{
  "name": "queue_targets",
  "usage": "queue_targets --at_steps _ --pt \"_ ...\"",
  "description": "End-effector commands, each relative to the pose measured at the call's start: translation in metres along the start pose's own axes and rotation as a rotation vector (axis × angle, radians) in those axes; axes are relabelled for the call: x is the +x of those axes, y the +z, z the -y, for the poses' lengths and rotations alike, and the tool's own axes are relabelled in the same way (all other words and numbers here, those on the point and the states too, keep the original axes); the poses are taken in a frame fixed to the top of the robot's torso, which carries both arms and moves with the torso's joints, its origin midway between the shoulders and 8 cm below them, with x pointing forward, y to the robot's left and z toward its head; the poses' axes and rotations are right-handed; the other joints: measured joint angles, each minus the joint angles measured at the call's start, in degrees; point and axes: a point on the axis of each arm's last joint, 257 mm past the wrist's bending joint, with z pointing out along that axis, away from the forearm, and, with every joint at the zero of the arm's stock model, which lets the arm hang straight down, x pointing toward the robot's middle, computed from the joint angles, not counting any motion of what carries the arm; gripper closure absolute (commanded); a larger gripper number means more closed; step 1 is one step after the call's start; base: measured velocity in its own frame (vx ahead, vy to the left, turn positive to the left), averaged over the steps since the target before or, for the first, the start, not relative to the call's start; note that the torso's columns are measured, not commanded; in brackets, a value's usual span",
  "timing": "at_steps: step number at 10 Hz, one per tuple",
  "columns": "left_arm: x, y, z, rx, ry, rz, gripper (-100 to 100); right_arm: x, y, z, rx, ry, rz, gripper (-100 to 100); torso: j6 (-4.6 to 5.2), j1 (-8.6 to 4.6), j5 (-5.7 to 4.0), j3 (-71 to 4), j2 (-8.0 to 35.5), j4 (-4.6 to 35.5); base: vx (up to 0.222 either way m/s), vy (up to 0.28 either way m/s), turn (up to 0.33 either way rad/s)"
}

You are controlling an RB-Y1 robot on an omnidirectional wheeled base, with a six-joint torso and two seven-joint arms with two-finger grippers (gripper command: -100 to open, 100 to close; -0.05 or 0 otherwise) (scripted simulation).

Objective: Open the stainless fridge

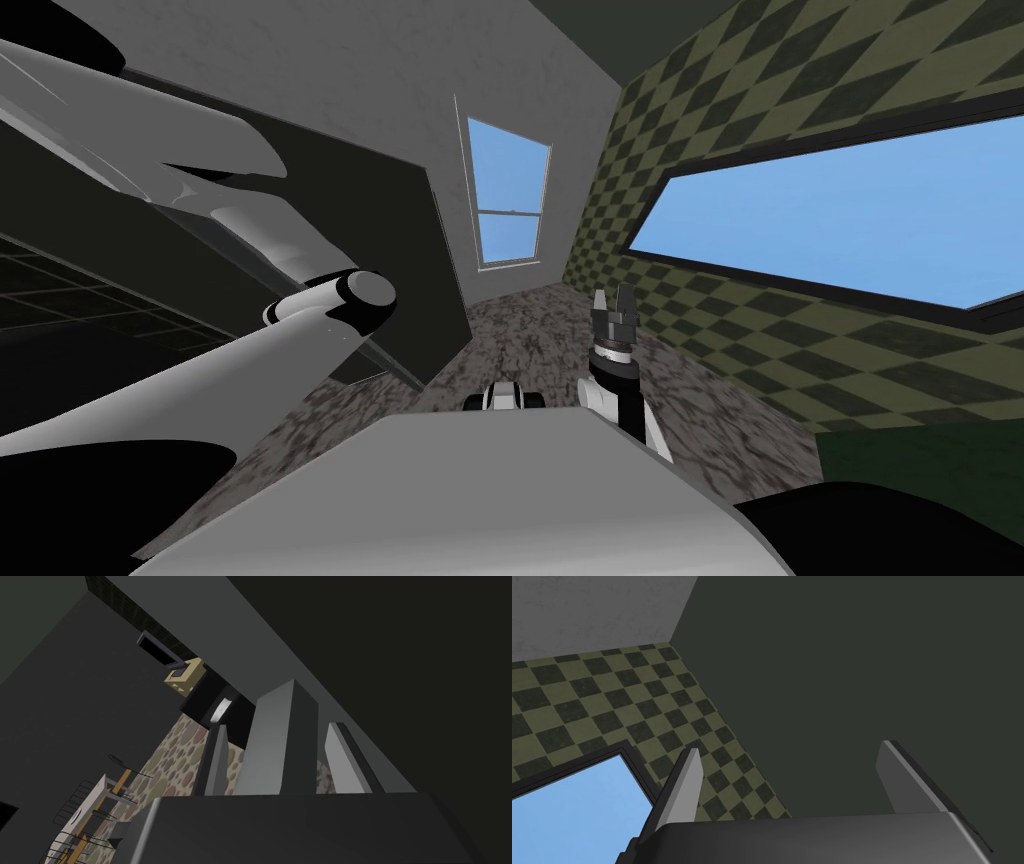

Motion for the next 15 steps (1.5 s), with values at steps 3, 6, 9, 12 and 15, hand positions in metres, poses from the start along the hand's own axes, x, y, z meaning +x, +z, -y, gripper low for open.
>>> queue_targets --at_steps 3,6,9,12,15 --pt "-0.023 -0.002 0.028 0.101 -0.008 0.088 100 0.0 0.0 0.0 0.0 0.0 0.0 0 -0.02 0.07 -0.08 -0.04 0.01 0.06 0.04 -0.185 0.01" --pt "-0.029 -0.003 0.033 0.121 -0.005 0.106 100 0.0 0.0 0.0 0.0 0.0 0.0 0 -0.03 0.18 -0.05 0.08 0.18 0.14 0.013 -0.135 0.016" --pt "-0.035 -0.017 0.031 0.159 0.002 0.174 100 0.0 0.0 0.0 0.0 0.0 0.0 0 -0.01 0.21 -0.01 0.0 0.06 0.07 0.015 -0.057 -0.026" --pt "-0.04 -0.026 0.036 0.199 0.01 0.216 100 0.0 0.0 0.0 0.0 0.0 0.0 0 0.07 0.07 0.02 -0.06 -0.06 -0.04 0.016 -0.063 -0.021" --pt "-0.044 -0.044 0.038 0.249 0.006 0.271 100 0.0 0.0 0.0 0.0 0.0 0.0 0 0.09 0.17 0.03 -0.1 -0.09 -0.05 0.022 -0.068 -0.026"
